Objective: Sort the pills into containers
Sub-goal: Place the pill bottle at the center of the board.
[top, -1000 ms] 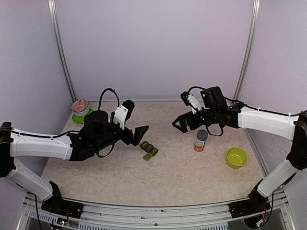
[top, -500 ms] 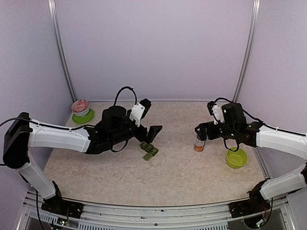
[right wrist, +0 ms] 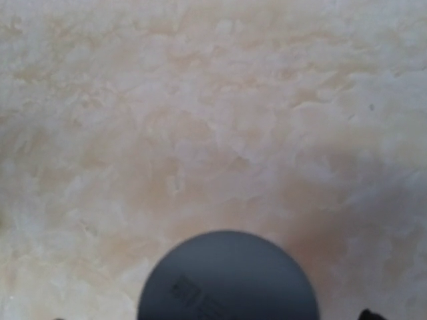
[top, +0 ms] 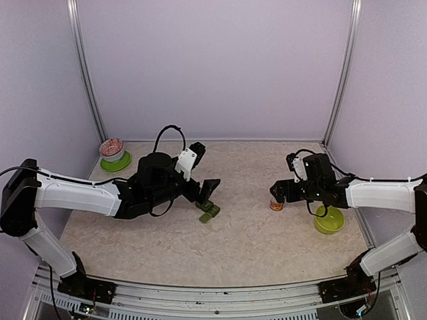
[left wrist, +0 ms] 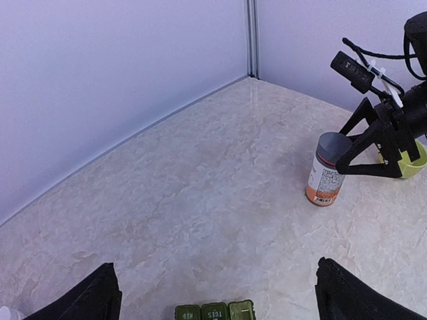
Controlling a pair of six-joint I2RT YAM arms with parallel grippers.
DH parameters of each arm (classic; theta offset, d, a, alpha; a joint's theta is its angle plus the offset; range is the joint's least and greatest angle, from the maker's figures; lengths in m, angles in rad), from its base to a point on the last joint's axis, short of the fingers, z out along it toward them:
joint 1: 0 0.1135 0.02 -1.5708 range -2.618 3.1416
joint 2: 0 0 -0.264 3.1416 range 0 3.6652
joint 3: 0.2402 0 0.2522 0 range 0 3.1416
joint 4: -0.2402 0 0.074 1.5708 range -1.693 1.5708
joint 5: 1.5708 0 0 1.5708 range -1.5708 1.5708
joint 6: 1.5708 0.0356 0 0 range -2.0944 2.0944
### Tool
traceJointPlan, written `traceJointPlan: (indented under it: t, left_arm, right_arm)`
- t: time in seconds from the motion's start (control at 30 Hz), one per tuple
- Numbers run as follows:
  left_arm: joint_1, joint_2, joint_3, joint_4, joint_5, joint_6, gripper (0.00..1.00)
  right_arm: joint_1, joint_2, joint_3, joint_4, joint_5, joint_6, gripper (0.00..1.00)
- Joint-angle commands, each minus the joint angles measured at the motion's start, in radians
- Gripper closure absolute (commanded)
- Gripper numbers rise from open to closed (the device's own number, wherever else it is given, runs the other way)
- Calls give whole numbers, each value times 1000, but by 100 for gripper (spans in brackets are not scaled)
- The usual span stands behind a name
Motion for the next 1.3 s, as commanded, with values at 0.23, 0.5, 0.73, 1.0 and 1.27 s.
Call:
traceJointPlan:
  t: [0.23, 0.5, 0.73, 1.0, 1.27]
  left_arm:
    - [-4, -47, -53, 19, -62, -18, 1]
    - [-4, -36, -58, 22, -72, -31, 1]
    - [6, -34, -51, 19, -117, -54, 1]
    - [39, -26, -22, -12, -63, -101, 1]
    - [50, -61, -55, 3, -54, -112, 1]
  right_arm:
    - [-11, 124, 27, 67, 63, -9, 42]
    - [-8, 160, 50, 117, 41, -71, 57]
    - [16, 162, 59, 179, -39, -145, 57]
    - [109, 270, 140, 243, -107, -234, 57]
    - [222, 430, 283, 240, -79, -280, 56]
